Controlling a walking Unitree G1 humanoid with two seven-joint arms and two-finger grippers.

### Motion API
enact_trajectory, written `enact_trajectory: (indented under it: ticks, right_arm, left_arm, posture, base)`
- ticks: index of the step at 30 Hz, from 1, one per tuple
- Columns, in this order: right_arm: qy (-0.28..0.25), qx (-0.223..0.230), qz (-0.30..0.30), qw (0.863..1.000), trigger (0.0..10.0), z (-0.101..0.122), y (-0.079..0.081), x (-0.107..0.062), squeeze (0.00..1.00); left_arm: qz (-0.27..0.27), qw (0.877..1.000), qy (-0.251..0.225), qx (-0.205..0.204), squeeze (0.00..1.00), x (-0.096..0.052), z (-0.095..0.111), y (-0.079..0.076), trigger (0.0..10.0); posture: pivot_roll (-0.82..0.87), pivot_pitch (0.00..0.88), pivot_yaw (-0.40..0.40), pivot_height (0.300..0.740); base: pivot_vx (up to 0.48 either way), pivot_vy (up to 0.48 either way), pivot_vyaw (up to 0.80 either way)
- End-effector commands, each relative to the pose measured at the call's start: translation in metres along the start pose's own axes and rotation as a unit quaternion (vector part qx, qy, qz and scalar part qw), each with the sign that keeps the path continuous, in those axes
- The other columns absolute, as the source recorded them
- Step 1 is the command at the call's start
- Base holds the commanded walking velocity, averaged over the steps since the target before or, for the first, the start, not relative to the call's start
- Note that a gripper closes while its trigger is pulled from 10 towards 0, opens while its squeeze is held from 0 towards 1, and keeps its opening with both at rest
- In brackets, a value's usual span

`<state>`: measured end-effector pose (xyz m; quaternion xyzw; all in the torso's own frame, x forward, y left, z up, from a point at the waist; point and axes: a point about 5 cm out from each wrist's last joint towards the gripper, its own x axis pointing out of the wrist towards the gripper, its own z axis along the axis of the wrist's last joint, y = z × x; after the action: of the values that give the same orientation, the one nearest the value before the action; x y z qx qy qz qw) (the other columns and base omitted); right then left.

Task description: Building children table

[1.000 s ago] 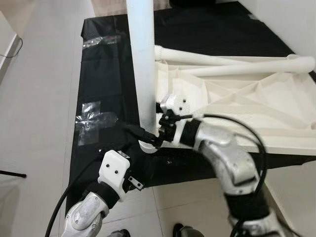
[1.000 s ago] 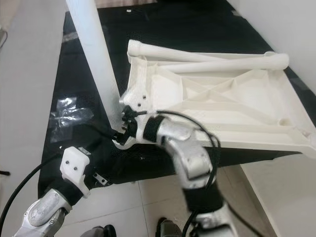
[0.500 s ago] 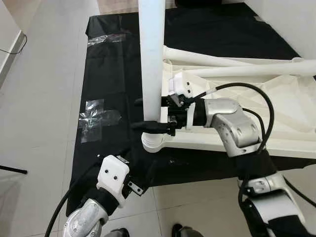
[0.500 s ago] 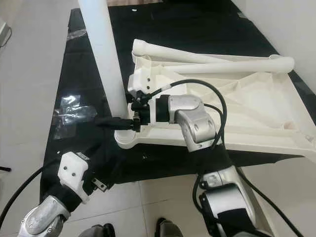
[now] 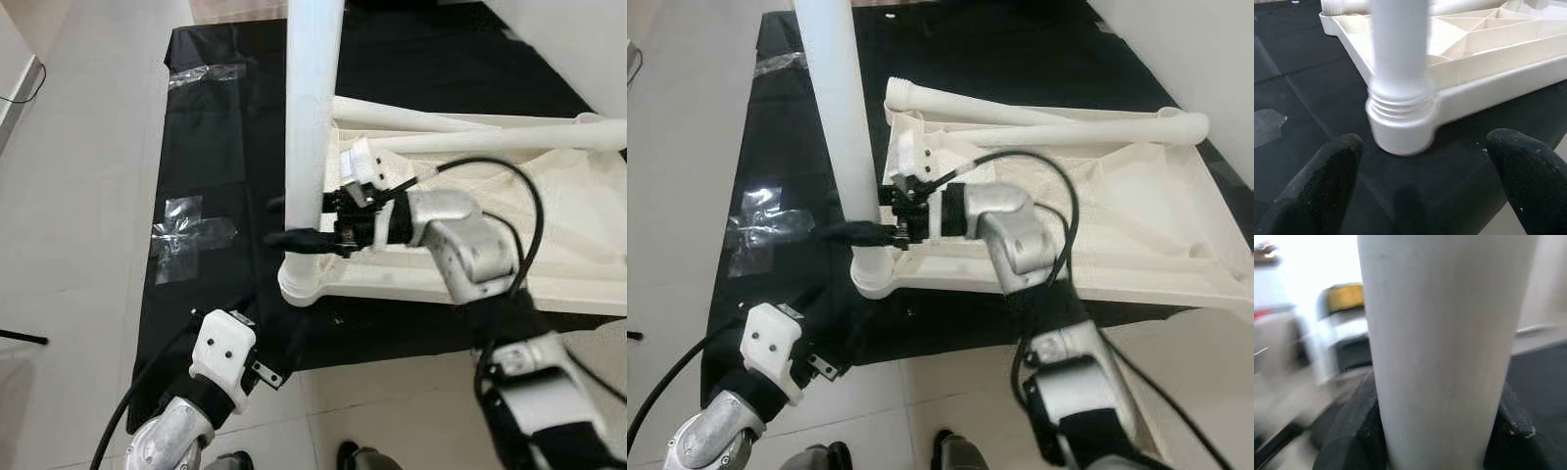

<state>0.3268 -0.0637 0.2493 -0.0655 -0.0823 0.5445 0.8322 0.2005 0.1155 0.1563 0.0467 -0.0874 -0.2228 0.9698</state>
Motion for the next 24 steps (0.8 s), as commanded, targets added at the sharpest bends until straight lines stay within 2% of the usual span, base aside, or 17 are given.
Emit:
enact_trajectory:
  ticks: [1, 2, 3, 4, 8, 9, 12, 13, 15, 16, 18, 19, 20, 22, 24]
  right_arm:
    - [0.124, 0.051, -0.267, 0.954, 0.0, -0.054, 0.031, -0.015, 0.0]
    - [0.124, 0.051, -0.267, 0.954, 0.0, -0.054, 0.031, -0.015, 0.0]
    - [0.137, 0.068, -0.278, 0.948, 0.0, -0.057, 0.065, -0.015, 0.0]
    - [0.134, 0.083, -0.26, 0.953, 0.0, -0.057, 0.071, -0.009, 0.0]
    - [0.116, 0.072, -0.263, 0.955, 0.0, -0.051, 0.064, 0.002, 0.0]
    - [0.107, 0.065, -0.253, 0.959, 0.0, -0.046, 0.057, 0.008, 0.0]
    - [0.101, 0.056, -0.244, 0.963, 0.0, -0.043, 0.052, 0.011, 0.0]
    - [0.082, 0.045, -0.238, 0.967, 10.0, -0.035, 0.043, 0.014, 0.0]
    - [0.063, 0.047, -0.223, 0.972, 10.0, -0.029, 0.038, 0.015, 0.0]
    - [0.05, 0.05, -0.205, 0.976, 10.0, -0.026, 0.038, 0.016, 0.64]
    - [0.042, 0.051, -0.194, 0.979, 10.0, -0.024, 0.038, 0.017, 0.64]
    - [0.019, 0.052, -0.175, 0.983, 10.0, -0.017, 0.038, 0.017, 1.0]
    - [0.019, 0.052, -0.175, 0.983, 10.0, -0.017, 0.038, 0.017, 1.0]
    - [-0.013, 0.055, -0.155, 0.986, 10.0, -0.001, 0.048, 0.015, 1.0]
    - [-0.019, 0.058, -0.143, 0.988, 10.0, 0.001, 0.049, 0.015, 1.0]
  left_arm:
    - [0.005, 1.0, 0.004, 0.0, 0.0, -0.002, -0.001, 0.001, 10.0]
    - [0.005, 1.0, 0.004, 0.0, 0.0, -0.002, -0.001, 0.001, 10.0]
    - [0.005, 1.0, 0.003, 0.002, 0.0, 0.0, -0.001, 0.004, 10.0]
    - [0.003, 1.0, 0.003, 0.004, 0.0, 0.002, -0.002, 0.004, 10.0]
    - [-0.002, 1.0, 0.001, 0.003, 0.0, 0.007, -0.004, 0.005, 10.0]
    - [-0.005, 1.0, 0.0, 0.001, 0.0, 0.01, -0.005, 0.004, 10.0]
    - [-0.005, 1.0, -0.001, 0.0, 0.0, 0.013, -0.006, 0.004, 10.0]
    - [0.004, 1.0, -0.004, 0.0, 0.0, 0.014, -0.007, 0.005, 10.0]
    - [0.011, 1.0, -0.006, 0.002, 0.0, 0.014, -0.006, 0.005, 10.0]
    - [0.014, 1.0, -0.007, 0.002, 0.0, 0.015, -0.007, 0.005, 10.0]
    - [0.015, 1.0, -0.007, 0.002, 0.0, 0.015, -0.007, 0.005, 10.0]
    - [0.016, 1.0, -0.007, 0.002, 0.0, 0.015, -0.007, 0.005, 10.0]
    - [0.016, 1.0, -0.007, 0.002, 0.0, 0.015, -0.007, 0.005, 10.0]
    - [0.015, 1.0, -0.007, 0.001, 0.0, 0.015, -0.007, 0.003, 10.0]
    - [0.015, 1.0, -0.007, 0.0, 0.0, 0.015, -0.007, 0.003, 10.0]
  posture:
    - [0.04, 0.272, -0.039, 0.74]
    - [0.04, 0.272, -0.039, 0.74]
    - [0.03, 0.268, -0.021, 0.74]
    - [0.02, 0.255, -0.013, 0.74]
    - [0.01, 0.233, -0.01, 0.74]
    - [0.01, 0.217, -0.021, 0.74]
    - [0.0, 0.21, -0.028, 0.74]
    - [0.01, 0.199, -0.045, 0.74]
    - [0.01, 0.195, -0.046, 0.74]
    - [0.01, 0.192, -0.048, 0.74]
    - [0.01, 0.192, -0.048, 0.74]
    - [0.01, 0.184, -0.05, 0.74]
    - [0.01, 0.184, -0.05, 0.74]
    - [0.01, 0.181, -0.046, 0.74]
    - [0.01, 0.181, -0.046, 0.74]
  base:
    - [0.0, 0.0, 0.0]
    - [0.0, 0.0, 0.0]
    - [0.0, 0.0, 0.0]
    - [0.0, 0.0, 0.0]
    - [0.0, 0.0, 0.0]
    - [0.0, 0.0, 0.0]
    - [0.0, 0.0, 0.0]
    - [0.0, 0.0, 0.0]
    - [0.0, 0.0, 0.0]
    - [0.0, 0.0, 0.0]
    - [0.0, 0.0, 0.0]
    - [0.0, 0.0, 0.0]
    - [0.0, 0.0, 0.0]
    - [0.0, 0.0, 0.0]
    - [0.0, 0.0, 0.0]
